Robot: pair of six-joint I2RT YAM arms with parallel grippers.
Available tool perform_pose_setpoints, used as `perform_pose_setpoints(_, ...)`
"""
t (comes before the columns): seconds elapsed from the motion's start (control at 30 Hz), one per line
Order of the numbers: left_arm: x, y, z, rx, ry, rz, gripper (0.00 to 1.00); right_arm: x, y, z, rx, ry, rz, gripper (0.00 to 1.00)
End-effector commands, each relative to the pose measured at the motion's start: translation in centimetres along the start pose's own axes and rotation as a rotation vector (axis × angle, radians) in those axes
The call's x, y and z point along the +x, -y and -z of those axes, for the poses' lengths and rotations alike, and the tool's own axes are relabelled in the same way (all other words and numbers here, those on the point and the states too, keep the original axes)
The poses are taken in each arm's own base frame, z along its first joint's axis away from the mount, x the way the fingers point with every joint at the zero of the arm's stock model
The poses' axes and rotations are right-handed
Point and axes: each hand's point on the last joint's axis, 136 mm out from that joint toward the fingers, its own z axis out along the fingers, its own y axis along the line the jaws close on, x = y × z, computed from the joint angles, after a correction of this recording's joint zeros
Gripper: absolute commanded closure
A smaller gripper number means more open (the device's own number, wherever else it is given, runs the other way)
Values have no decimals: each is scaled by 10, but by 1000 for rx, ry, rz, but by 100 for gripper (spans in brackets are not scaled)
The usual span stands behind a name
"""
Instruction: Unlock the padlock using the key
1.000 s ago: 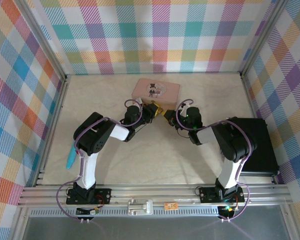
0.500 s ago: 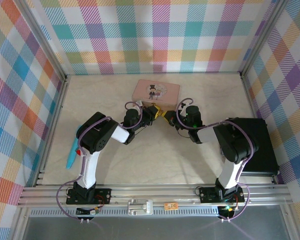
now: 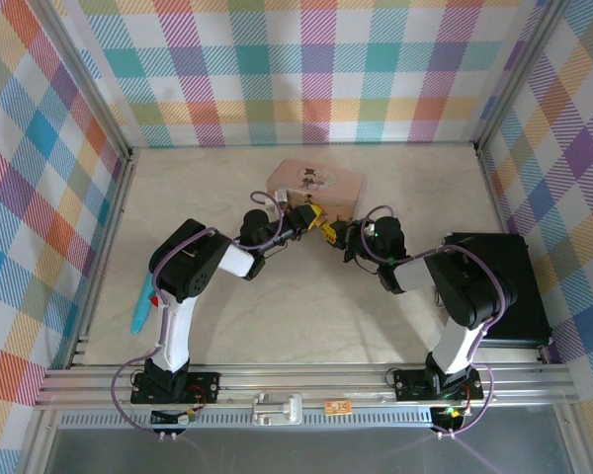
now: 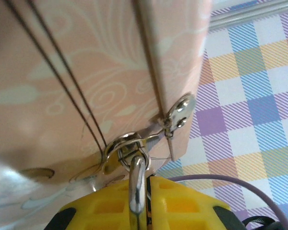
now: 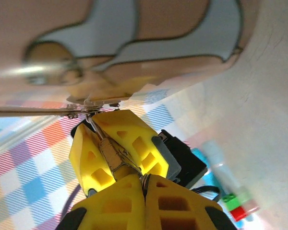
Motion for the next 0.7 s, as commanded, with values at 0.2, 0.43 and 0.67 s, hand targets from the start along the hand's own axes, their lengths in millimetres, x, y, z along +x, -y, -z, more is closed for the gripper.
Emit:
perform_pose_setpoints(0.2, 9, 33, -4, 99, -41, -128, 100, 35, -8, -11, -89, -166, -136, 100)
perform_pose_setpoints(0.43, 11, 54, -12, 164, -90, -182, 100, 40, -16, -21, -112, -215, -126, 100)
perform_pose_setpoints(0.67, 9, 62, -9, 180, -88, -225, 100, 32, -1, -24, -77, -204, -159, 100)
